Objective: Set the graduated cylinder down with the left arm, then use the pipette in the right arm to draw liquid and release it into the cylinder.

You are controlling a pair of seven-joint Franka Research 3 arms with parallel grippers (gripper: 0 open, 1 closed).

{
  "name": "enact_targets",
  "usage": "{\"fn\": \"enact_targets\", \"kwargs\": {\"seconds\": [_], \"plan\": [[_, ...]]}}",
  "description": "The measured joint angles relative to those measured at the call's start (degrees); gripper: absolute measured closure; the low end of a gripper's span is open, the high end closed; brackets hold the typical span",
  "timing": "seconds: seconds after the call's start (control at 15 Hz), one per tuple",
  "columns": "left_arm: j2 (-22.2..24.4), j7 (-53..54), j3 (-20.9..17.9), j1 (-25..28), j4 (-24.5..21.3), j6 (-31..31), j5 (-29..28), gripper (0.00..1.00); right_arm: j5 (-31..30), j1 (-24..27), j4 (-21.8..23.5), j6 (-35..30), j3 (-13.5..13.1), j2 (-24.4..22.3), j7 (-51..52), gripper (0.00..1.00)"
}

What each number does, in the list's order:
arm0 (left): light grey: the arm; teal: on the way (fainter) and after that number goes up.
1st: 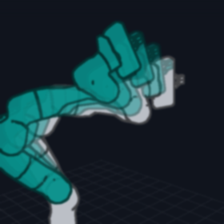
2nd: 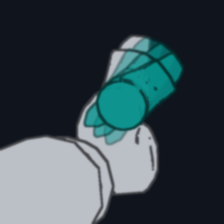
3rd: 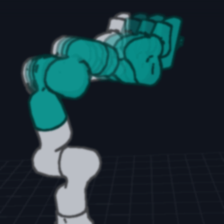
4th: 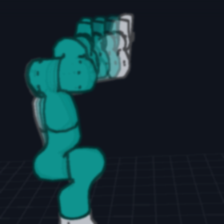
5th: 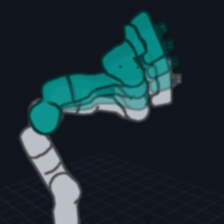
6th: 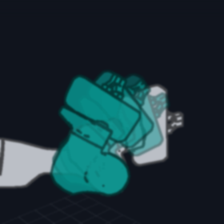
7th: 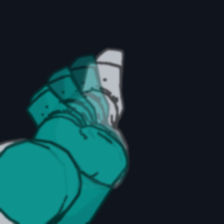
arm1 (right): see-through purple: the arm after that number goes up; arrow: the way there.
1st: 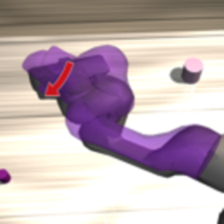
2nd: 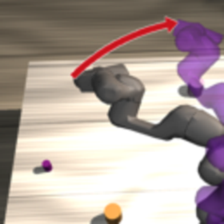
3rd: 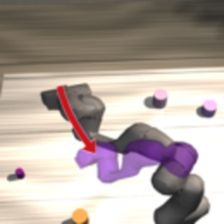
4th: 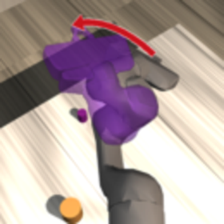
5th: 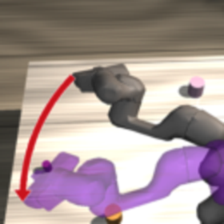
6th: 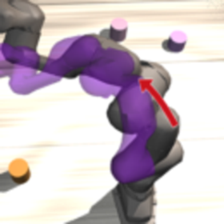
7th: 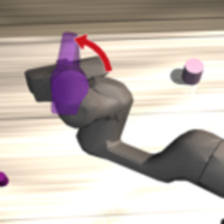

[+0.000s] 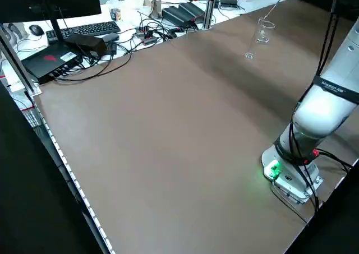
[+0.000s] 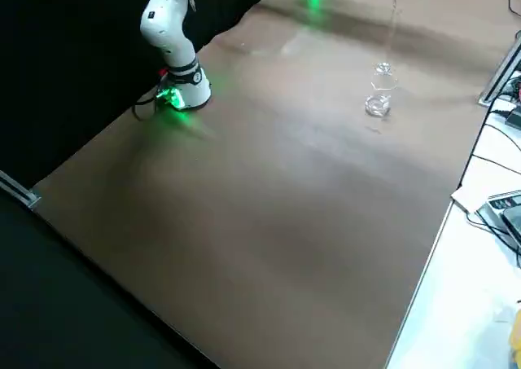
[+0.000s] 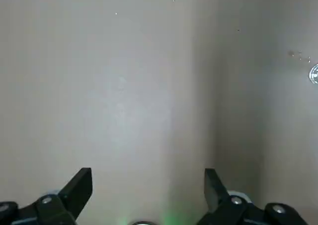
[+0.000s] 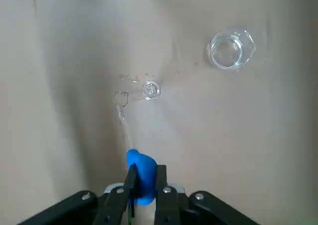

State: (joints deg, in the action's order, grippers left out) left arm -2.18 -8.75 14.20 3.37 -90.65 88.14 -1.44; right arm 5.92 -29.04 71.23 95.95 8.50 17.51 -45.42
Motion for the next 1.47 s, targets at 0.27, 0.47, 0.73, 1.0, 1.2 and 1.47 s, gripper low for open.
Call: {"fn": "enact_targets", "kwargs": {"seconds": [0.27, 0.47, 0.73, 1.0, 1.2, 1.47], "plan": [[0.00, -0.01, 0.00, -0.03, 0.00, 0.00, 0.00, 0.00, -0.10, 0.00, 0.00, 0.33, -0.03, 0.63, 0.00, 0.82], [0.00, -0.01, 0.00, -0.03, 0.00, 0.00, 0.00, 0.00, -0.12, 0.00, 0.01, 0.52, -0.14, 0.98, 0.00, 0.82], [0.00, -0.03, -0.02, 0.02, 0.00, 0.00, 0.00, 0.00, -0.43, 0.00, 0.00, 0.97, -0.33, 1.06, 0.00, 0.82], [0.00, -0.04, -0.02, 0.02, 0.00, 0.00, 0.00, 0.00, -0.51, 0.00, 0.11, 1.84, -0.35, 1.41, 0.00, 0.82], [0.00, -0.04, -0.03, 0.05, 0.00, 0.00, 0.00, 0.00, -1.02, 0.00, 0.22, 2.02, -0.35, 1.74, 0.00, 0.82], [0.00, -0.04, -0.03, 0.05, 0.00, 0.00, 0.00, 0.00, -1.21, -0.06, 0.22, 2.10, -0.34, 1.85, 0.00, 0.84]]}}
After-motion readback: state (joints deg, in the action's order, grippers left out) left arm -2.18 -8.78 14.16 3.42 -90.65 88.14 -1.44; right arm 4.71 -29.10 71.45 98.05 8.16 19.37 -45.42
